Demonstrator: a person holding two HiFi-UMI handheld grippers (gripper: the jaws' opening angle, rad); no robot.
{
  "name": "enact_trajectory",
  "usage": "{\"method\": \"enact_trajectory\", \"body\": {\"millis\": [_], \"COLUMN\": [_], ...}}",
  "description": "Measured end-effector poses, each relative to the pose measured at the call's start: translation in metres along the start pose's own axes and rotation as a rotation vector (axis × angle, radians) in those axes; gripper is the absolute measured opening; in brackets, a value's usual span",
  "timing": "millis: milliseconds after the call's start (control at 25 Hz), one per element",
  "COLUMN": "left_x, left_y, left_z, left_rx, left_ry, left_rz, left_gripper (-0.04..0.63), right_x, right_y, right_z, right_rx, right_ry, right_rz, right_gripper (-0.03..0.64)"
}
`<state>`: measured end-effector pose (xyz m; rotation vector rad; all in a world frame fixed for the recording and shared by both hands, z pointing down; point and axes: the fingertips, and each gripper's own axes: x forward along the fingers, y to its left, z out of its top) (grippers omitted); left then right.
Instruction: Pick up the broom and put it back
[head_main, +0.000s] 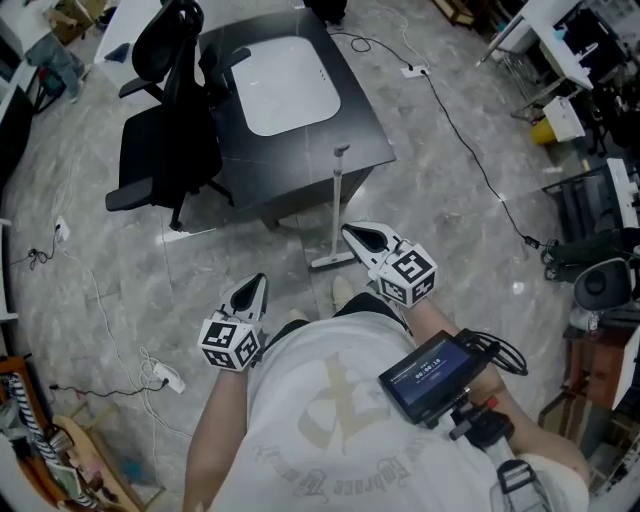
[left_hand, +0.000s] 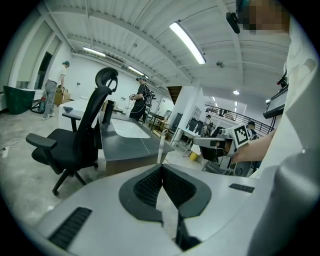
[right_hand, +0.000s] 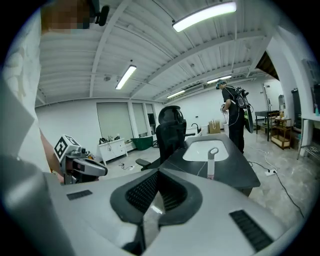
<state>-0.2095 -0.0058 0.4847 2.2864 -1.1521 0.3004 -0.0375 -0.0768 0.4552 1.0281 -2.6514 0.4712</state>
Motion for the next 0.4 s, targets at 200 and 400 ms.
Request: {"method": "enact_trajectory", "body": {"millis": [200, 400], "left_x": [-0.002, -0.007], "left_y": [0.000, -0.005], "left_z": [0.006, 0.005], "left_rx": [0.024, 0.041], "left_ry": [-0.002, -0.002], "left_rz": [-0.030, -0.048], "left_gripper": [0.012, 0.012], "right_x": [-0.012, -0.022], "right_y": [0.007, 0.016], "right_z": [0.004, 0.002], "right_rx": [0.011, 0.013], "right_ry": [-0.019, -0.022], "right_rz": [-0.033, -0.044], "right_gripper": [0.017, 0.017]}}
